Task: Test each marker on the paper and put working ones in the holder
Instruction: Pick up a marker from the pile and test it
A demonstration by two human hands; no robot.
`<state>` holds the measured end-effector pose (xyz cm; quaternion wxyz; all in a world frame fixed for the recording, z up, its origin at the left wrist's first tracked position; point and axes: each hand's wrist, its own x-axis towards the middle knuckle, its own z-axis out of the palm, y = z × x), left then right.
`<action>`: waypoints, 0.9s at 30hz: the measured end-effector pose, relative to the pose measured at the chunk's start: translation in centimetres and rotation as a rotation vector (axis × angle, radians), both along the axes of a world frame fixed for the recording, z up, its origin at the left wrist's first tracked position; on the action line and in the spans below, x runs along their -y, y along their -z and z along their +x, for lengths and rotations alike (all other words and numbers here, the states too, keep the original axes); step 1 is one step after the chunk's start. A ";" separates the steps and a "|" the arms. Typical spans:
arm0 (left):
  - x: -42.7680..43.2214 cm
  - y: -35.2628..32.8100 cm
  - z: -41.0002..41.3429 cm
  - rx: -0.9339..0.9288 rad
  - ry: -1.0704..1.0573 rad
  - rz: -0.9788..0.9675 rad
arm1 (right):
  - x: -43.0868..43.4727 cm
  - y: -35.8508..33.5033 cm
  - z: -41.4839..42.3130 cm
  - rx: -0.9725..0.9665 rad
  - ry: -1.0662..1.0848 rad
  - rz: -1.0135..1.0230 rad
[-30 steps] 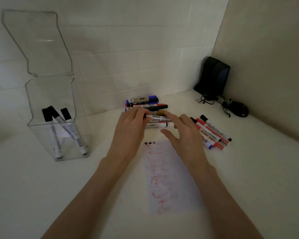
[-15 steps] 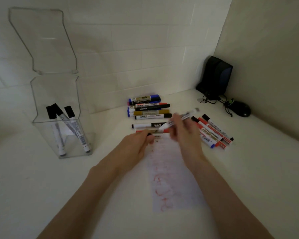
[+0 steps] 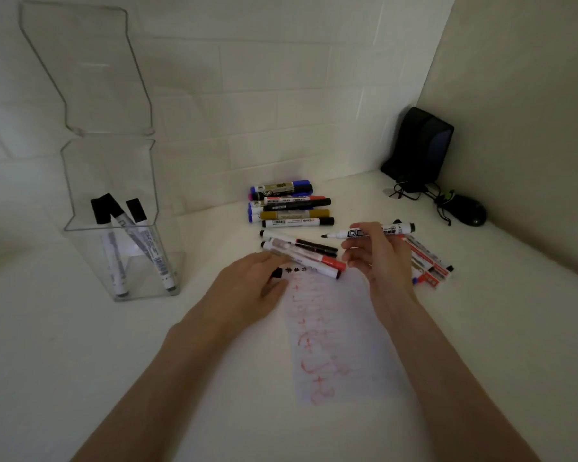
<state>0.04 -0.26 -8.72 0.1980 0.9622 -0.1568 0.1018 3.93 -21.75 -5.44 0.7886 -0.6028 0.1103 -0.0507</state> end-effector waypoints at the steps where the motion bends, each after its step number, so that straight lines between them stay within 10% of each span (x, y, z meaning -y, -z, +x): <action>1: 0.0 0.0 0.1 -0.015 -0.006 -0.008 | 0.0 0.0 0.0 0.004 0.006 0.004; 10: 1.2 -1.1 1.0 -0.116 -0.034 -0.061 | -0.3 0.2 0.1 0.003 0.054 -0.141; 17: 0.6 -0.4 0.6 -0.188 -0.045 0.030 | -1.5 0.1 -1.2 -0.027 -0.329 -0.030; 27: 0.0 -0.4 -0.3 -0.186 -0.017 -0.046 | -1.3 0.6 -1.1 0.006 -0.114 -0.311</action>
